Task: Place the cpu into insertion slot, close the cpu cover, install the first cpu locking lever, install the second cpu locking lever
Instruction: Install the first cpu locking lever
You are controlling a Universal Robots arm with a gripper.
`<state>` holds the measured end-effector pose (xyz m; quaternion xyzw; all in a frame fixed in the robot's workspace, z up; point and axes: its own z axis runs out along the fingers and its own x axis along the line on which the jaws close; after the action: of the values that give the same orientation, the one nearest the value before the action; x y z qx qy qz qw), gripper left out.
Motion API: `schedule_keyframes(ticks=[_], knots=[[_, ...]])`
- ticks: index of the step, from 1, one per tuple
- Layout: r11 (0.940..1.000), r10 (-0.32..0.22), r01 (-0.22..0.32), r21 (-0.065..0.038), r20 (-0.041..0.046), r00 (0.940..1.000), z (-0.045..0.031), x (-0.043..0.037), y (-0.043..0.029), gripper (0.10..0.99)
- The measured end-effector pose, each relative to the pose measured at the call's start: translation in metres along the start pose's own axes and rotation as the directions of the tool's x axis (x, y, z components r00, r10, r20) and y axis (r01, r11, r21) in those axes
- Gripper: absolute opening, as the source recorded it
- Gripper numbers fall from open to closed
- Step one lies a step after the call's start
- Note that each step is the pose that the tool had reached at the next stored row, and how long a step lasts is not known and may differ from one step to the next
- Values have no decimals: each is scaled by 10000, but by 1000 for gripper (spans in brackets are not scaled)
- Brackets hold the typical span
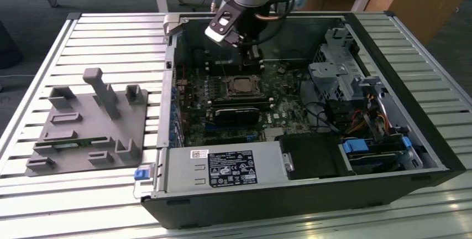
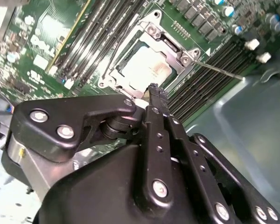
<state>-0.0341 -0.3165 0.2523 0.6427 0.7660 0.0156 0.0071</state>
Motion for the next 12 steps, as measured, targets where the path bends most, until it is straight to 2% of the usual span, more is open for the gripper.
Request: schedule_keyframes(ticks=[3,6,9,12], knots=[[9986,-538,538,4,-19,9985,0,0,0,106],[9942,-1076,1076,8,-37,9942,1,0,0,106],[9867,-1627,1627,10,-55,9867,1,0,0,106],[9765,-2156,2156,13,-70,9765,2,0,0,106]])
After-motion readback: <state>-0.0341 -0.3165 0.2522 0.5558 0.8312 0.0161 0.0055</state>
